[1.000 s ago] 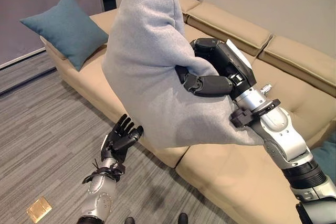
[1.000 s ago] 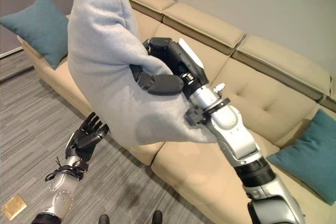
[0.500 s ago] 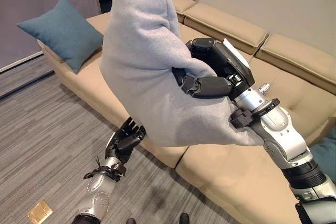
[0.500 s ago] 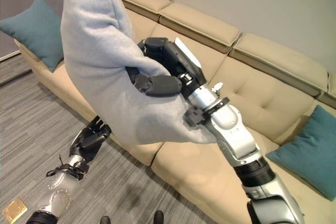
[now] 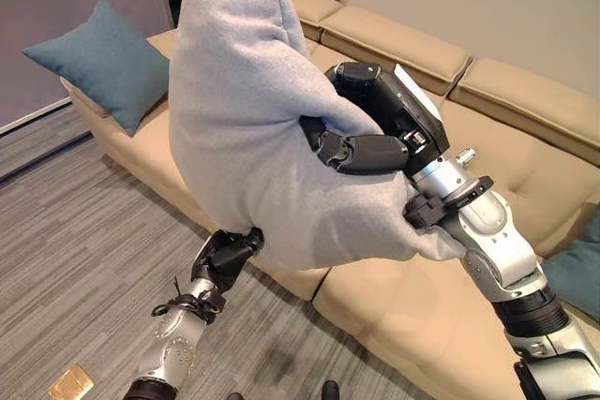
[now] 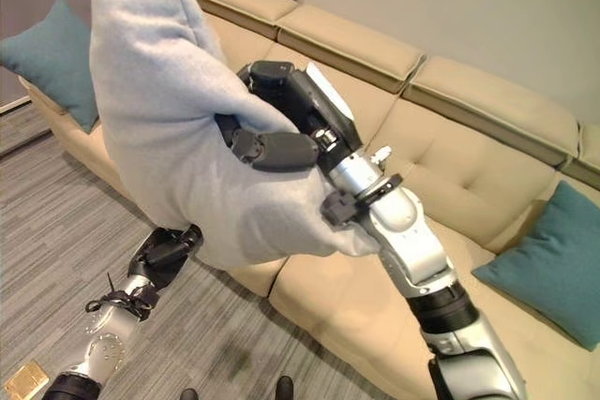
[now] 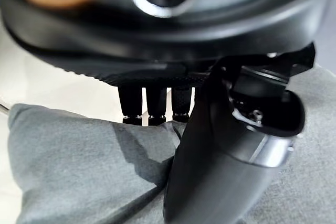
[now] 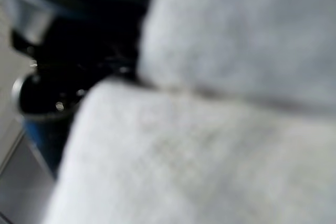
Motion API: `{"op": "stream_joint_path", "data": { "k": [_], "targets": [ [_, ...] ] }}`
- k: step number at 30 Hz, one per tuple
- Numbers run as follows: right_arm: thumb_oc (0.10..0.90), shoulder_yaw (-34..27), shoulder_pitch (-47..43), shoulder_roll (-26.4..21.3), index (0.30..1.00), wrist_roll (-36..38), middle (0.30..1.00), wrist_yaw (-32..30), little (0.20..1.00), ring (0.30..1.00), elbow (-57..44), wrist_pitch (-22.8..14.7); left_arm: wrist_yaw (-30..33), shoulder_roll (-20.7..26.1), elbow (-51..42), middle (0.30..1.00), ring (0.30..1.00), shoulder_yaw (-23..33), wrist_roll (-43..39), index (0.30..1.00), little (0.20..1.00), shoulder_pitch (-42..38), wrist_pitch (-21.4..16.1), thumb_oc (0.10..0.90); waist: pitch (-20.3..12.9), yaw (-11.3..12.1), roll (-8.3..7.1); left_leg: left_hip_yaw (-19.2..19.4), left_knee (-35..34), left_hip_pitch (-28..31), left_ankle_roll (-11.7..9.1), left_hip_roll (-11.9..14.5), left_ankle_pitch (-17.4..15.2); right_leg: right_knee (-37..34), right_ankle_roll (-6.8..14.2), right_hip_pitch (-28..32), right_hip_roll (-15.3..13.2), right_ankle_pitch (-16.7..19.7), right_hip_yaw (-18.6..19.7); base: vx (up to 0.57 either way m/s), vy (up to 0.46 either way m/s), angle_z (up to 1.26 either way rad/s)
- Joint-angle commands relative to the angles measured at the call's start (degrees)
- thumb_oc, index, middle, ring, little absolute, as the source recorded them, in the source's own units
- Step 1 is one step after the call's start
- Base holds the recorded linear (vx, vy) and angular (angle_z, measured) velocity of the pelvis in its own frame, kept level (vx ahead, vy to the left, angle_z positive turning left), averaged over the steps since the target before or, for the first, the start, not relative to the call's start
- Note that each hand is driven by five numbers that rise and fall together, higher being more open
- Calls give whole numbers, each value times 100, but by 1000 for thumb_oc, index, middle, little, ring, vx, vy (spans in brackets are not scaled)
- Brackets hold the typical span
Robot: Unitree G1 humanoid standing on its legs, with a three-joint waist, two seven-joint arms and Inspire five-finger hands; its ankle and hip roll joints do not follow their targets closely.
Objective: Pick up all the scattered cushions and arrange them neatly on the sofa.
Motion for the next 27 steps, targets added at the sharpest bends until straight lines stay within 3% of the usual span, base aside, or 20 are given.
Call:
{"op": "stream_joint_path", "data": {
  "k": [1,4,7,13,19,24,27],
  "targets": [
    [400,-728,-355,895,300,304,300,-80,300,300,-526,-843,-885,-279,-494,300,300,-533,340,300,300,-655,-513,400,-902,153,103,-298,13,342,39,-225,-761,142,594,319,-329,-240,-562,-4,-5,3],
    [400,-814,15,970,300,74,300,-61,300,300,-533,-806,-721,-336,-465,300,300,-465,586,300,300,-502,-612,400,-882,154,122,-328,13,340,45,-231,-751,165,572,323,-329,-268,-554,0,0,0],
    [400,-1018,1069,1128,300,-609,300,-18,300,300,-457,-730,-571,-499,-352,300,300,-409,1047,300,300,-81,-611,400,-822,142,166,-409,13,323,102,-278,-749,208,539,314,-345,-313,-523,-14,19,3],
    [400,-1017,2253,1483,300,-939,300,82,300,300,-193,-645,-485,-616,-164,300,300,-444,1415,300,300,304,-505,400,-646,59,252,-494,19,234,211,-397,-734,444,558,151,-442,-322,-436,-49,43,2],
    [400,-904,2675,1519,300,-1484,300,27,300,300,188,-587,-377,-582,-130,300,300,-311,1543,300,300,520,-472,400,-312,-8,427,-267,134,153,334,-405,-756,1154,568,-351,-463,-387,-279,-101,25,-14],
    [400,-913,2876,1438,300,-1539,300,1,300,300,395,-570,-360,-550,-130,300,300,-251,1465,300,300,636,-433,400,-234,-101,407,-140,276,104,269,-344,-745,1129,380,-311,-142,-713,-212,-20,-106,-28],
    [400,-947,2958,1389,300,-1550,300,-50,300,300,485,-588,-297,-613,-58,300,300,-258,1455,300,300,609,-437,400,-224,-174,387,-177,399,45,177,-267,-744,1035,318,-276,11,-727,47,3,-158,-13]
  ]
}}
